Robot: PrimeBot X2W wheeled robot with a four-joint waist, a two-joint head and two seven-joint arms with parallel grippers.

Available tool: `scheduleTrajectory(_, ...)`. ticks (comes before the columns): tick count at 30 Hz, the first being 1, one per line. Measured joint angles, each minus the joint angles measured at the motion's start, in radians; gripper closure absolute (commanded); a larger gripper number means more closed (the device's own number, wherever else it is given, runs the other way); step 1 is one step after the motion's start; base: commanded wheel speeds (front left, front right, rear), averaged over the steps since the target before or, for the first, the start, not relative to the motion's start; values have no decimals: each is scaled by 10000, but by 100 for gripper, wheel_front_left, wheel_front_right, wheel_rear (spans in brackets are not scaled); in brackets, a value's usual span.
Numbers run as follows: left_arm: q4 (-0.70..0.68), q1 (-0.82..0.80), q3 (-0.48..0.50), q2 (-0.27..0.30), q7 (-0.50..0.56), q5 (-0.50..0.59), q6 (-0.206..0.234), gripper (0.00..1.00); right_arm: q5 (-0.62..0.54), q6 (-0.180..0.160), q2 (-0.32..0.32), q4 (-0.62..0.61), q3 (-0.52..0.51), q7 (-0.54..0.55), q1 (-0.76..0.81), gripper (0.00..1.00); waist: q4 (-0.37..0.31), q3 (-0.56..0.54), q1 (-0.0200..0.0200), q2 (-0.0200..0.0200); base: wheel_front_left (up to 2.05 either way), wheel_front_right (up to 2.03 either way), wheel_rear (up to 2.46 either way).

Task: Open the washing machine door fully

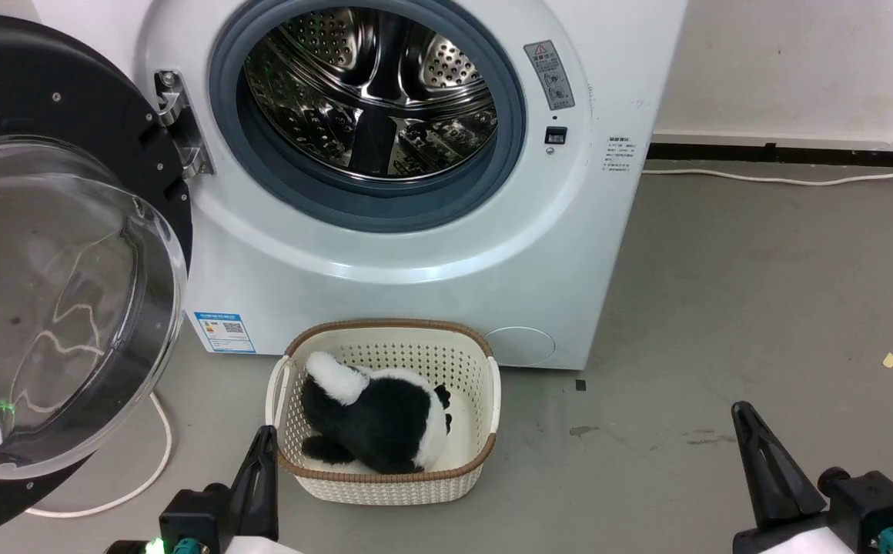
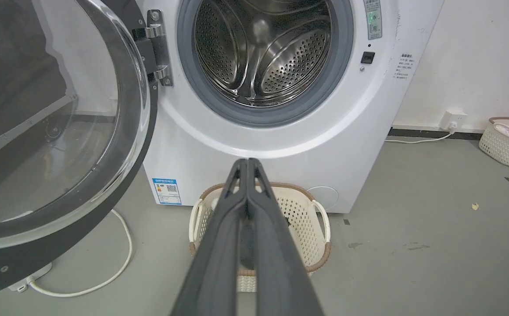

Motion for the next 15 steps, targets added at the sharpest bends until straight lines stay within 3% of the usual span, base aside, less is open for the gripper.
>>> scheduleTrajectory(15,-107,-153,226,-90,282,236,-140,100,-44,0,0,54,77,328,-126,100,-55,12,0,0,0,0,0)
